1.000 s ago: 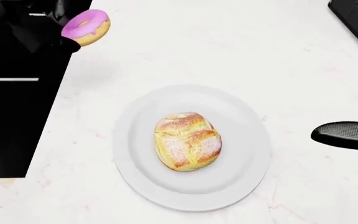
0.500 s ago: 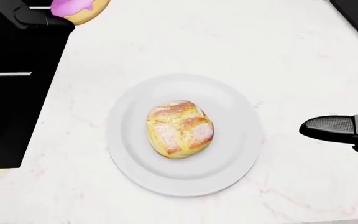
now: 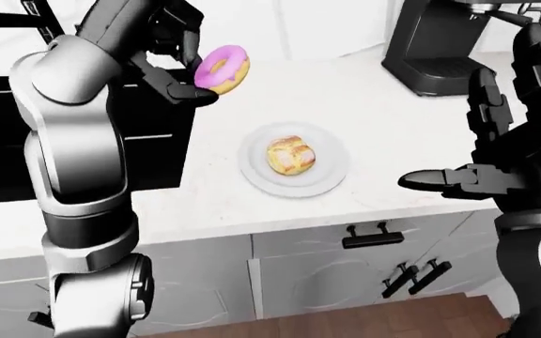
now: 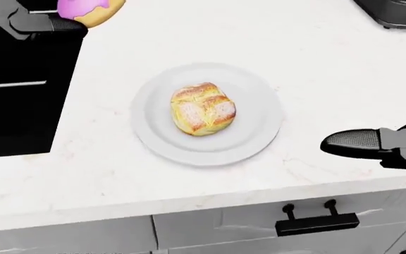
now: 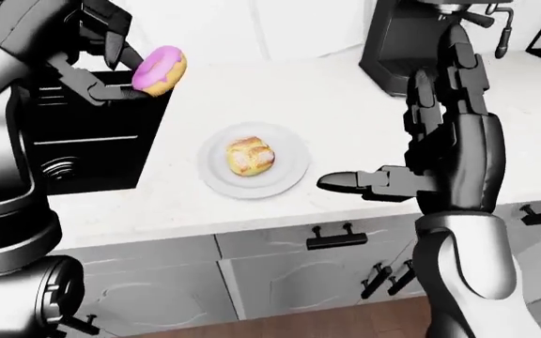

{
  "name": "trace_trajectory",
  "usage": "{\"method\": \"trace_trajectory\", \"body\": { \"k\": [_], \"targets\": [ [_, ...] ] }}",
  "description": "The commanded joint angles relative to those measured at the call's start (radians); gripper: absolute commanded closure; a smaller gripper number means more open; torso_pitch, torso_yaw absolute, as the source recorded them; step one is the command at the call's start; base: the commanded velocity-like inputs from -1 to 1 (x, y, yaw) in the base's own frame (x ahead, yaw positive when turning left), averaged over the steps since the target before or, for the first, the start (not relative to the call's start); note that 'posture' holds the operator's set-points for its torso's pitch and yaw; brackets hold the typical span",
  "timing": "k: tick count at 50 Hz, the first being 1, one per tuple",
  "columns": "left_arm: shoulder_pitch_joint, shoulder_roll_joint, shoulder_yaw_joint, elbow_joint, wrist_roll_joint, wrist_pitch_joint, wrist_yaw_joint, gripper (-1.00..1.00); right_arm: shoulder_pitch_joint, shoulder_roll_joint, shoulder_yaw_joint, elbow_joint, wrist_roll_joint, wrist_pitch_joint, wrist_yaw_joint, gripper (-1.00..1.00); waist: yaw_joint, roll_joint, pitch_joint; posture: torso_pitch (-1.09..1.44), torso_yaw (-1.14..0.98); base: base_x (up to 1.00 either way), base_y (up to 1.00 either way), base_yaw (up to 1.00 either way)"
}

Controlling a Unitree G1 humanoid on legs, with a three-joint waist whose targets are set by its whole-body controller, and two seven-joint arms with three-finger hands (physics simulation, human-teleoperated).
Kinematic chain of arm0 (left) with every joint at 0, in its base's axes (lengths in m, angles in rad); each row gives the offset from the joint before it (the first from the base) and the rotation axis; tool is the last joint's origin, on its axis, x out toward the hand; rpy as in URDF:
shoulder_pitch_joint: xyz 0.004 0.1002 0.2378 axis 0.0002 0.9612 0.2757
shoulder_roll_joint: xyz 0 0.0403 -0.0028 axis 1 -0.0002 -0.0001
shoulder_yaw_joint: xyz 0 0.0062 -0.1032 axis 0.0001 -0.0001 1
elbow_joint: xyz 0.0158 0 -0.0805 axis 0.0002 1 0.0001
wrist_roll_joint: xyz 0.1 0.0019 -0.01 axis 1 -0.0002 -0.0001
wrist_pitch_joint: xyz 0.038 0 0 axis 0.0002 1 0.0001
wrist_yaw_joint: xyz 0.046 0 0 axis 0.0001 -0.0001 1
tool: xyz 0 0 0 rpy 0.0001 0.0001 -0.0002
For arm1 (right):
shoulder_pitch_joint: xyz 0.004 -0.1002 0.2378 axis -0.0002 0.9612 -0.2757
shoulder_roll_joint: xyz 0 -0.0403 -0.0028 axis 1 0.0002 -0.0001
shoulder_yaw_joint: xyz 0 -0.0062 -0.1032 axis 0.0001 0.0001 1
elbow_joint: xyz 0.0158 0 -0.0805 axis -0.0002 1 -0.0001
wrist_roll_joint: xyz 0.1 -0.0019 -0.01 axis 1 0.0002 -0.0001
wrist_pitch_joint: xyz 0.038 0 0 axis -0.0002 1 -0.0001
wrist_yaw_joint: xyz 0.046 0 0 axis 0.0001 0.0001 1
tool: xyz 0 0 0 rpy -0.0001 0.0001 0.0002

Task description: Place the pastries on the plates.

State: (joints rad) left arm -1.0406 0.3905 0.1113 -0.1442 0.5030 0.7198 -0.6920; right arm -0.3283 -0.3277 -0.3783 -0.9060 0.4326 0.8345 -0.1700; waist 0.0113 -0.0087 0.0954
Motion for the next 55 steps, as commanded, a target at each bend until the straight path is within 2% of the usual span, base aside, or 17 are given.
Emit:
{"method": "trace_trajectory", "body": {
  "k": [1, 4, 5, 6, 9, 15, 17, 22, 27, 29, 30, 32, 36, 39, 43, 50, 55],
  "targets": [
    [-0.047, 0.005, 0.005, -0.06, -0.004, -0.004, 0.021, 1.0, -0.024, -0.01, -0.019, -0.018, -0.017, -0.036, 0.003, -1.0, -0.01, -0.002, -0.023, 0.07, 0.0, 0.0, 0.38, 0.0],
    [-0.03, 0.0, 0.002, -0.099, -0.01, 0.012, 0.025, 1.0, -0.039, -0.004, -0.015, -0.017, -0.012, -0.036, 0.0, -1.0, -0.016, -0.058, -0.028, 0.07, 0.0, 0.0, 0.4, 0.0],
    [-0.029, 0.002, 0.003, -0.103, -0.011, 0.014, 0.025, 1.0, -0.039, -0.005, -0.012, -0.016, -0.014, -0.038, 0.001, -1.0, -0.017, -0.106, -0.043, 0.07, 0.0, 0.0, 0.41, 0.0],
    [-0.033, 0.005, 0.009, -0.114, -0.014, 0.022, 0.025, 1.0, -0.044, -0.004, -0.014, -0.019, -0.009, -0.034, -0.002, -1.0, -0.023, -0.069, -0.015, 0.07, 0.0, 0.0, 0.41, 0.0],
    [-0.021, 0.009, 0.018, -0.159, -0.025, 0.057, 0.032, 1.0, -0.042, -0.004, -0.018, -0.02, -0.005, -0.038, -0.005, -1.0, -0.008, -0.079, -0.053, 0.07, 0.0, 0.0, 0.4, 0.0],
    [0.026, 0.005, 0.038, -0.239, -0.077, 0.102, 0.095, 1.0, -0.038, -0.004, -0.012, -0.02, -0.002, -0.057, 0.0, -1.0, -0.004, 0.0, -0.026, 0.07, 0.0, 0.0, 0.25, 0.05],
    [0.038, 0.008, 0.042, -0.255, -0.094, 0.113, 0.114, 1.0, -0.04, 0.003, -0.013, -0.015, 0.006, -0.067, -0.002, -1.0, -0.017, 0.094, -0.04, 0.07, 0.0, 0.01, 0.0, 0.46],
    [0.042, 0.021, 0.041, -0.29, -0.122, 0.15, 0.136, 1.0, -0.043, -0.003, -0.008, -0.007, 0.003, -0.077, -0.004, -1.0, 0.019, 0.014, -0.017, 0.07, 0.0, 0.12, 0.0, 0.74],
    [0.066, 0.021, 0.038, -0.306, -0.14, 0.157, 0.158, 1.0, -0.052, -0.014, -0.002, 0.0, -0.011, -0.071, -0.012, -1.0, -0.009, -0.055, -0.001, 0.07, 0.0, 0.14, 0.16, 0.63],
    [0.071, 0.017, 0.035, -0.31, -0.145, 0.16, 0.166, 1.0, -0.05, -0.019, 0.005, -0.005, -0.025, -0.061, -0.003, -1.0, -0.016, -0.162, -0.002, 0.07, 0.0, 0.15, 0.51, 0.0],
    [0.072, 0.018, 0.034, -0.31, -0.146, 0.16, 0.167, 1.0, -0.05, -0.018, 0.004, -0.006, -0.027, -0.061, 0.0, -1.0, -0.008, -0.093, 0.001, 0.07, 0.0, 0.15, 0.31, 0.0],
    [0.064, 0.021, 0.03, -0.306, -0.148, 0.162, 0.168, 1.0, -0.045, -0.012, -0.003, -0.012, -0.025, -0.058, 0.007, -1.0, -0.005, -0.095, -0.028, 0.07, 0.0, 0.14, 0.32, 0.0],
    [0.073, 0.019, 0.03, -0.314, -0.15, 0.163, 0.172, 1.0, -0.039, -0.003, -0.007, -0.011, -0.027, -0.062, 0.01, -1.0, -0.013, -0.023, -0.021, 0.07, 0.0, 0.14, 0.33, 0.0],
    [0.075, 0.019, 0.031, -0.318, -0.151, 0.166, 0.173, 1.0, -0.04, 0.0, -0.009, -0.017, -0.021, -0.058, 0.01, -1.0, -0.024, 0.078, -0.039, 0.07, 0.0, 0.15, 0.36, 0.0],
    [0.083, 0.016, 0.031, -0.323, -0.152, 0.166, 0.176, 1.0, -0.034, 0.004, -0.01, -0.019, -0.019, -0.061, 0.007, -1.0, -0.012, 0.049, -0.021, 0.07, 0.0, 0.15, 0.4, 0.0],
    [0.09, 0.016, 0.032, -0.333, -0.153, 0.169, 0.179, 1.0, -0.026, 0.004, -0.017, -0.026, -0.01, -0.06, 0.007, -1.0, -0.002, -0.066, -0.025, 0.07, 0.0, 0.15, 0.4, 0.0],
    [0.093, 0.018, 0.033, -0.34, -0.155, 0.174, 0.181, 1.0, -0.025, 0.003, -0.014, -0.028, -0.011, -0.061, 0.007, -1.0, -0.009, -0.061, -0.039, 0.07, 0.0, 0.15, 0.4, 0.0]
  ]
}}
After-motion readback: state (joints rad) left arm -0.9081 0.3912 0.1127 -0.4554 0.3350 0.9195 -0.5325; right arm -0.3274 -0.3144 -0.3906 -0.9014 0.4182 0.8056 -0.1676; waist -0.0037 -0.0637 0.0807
